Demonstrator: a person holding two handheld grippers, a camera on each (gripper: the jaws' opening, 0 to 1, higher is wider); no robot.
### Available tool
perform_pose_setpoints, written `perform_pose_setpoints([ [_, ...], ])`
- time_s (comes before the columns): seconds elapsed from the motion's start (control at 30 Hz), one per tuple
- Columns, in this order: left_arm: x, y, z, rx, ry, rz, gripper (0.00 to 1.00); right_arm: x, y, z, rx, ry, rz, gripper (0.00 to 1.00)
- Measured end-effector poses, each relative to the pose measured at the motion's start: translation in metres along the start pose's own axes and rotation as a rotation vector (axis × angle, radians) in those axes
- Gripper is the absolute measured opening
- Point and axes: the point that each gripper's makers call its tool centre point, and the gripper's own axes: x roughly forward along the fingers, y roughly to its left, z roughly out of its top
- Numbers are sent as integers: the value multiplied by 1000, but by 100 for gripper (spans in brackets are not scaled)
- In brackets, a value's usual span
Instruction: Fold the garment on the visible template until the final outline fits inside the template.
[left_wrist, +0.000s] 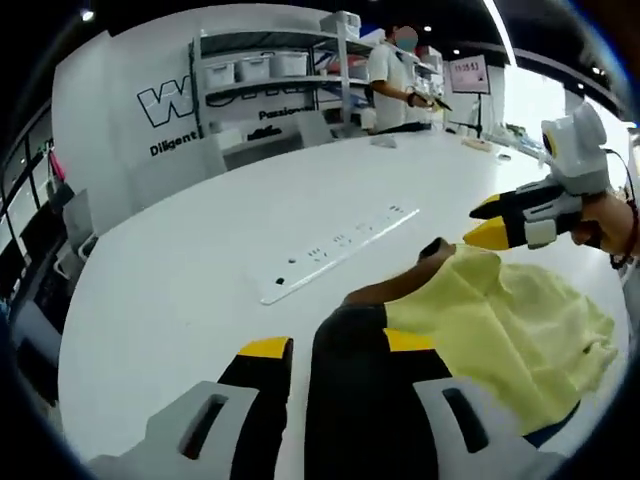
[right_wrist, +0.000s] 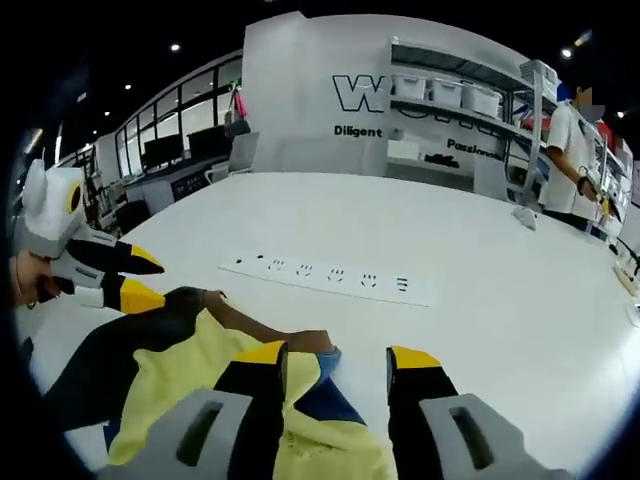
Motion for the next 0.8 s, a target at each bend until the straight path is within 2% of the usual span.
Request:
perform_pose_setpoints([
  [0.03, 0, 0, 0, 6, 1, -1, 49, -1, 1, 0, 2, -2, 4, 50],
  [0.1, -6, -4, 2, -1, 6, -10, 51, -6, 4, 3, -2, -5, 12, 55],
  [0.17, -11, -8, 7, -6, -11, -29, 56, -12, 9, 8, -26, -17, 28, 59],
  [0.33, -24, -20, 9, -23, -9, -61, 68, -24, 18, 13, -24, -17, 62, 71],
  [0.5, -40, -31, 7, -54, -6, -80, 78, -43, 26, 10, -25, 7, 104, 79],
  [0.63, -56, -44, 0, -53, 3, -98, 84, -63, 39, 4, -46, 30, 158, 80],
  [0.8, -66, -52, -3, -71, -6, -108, 92, -79, 50, -2, -57, 30, 201, 86],
])
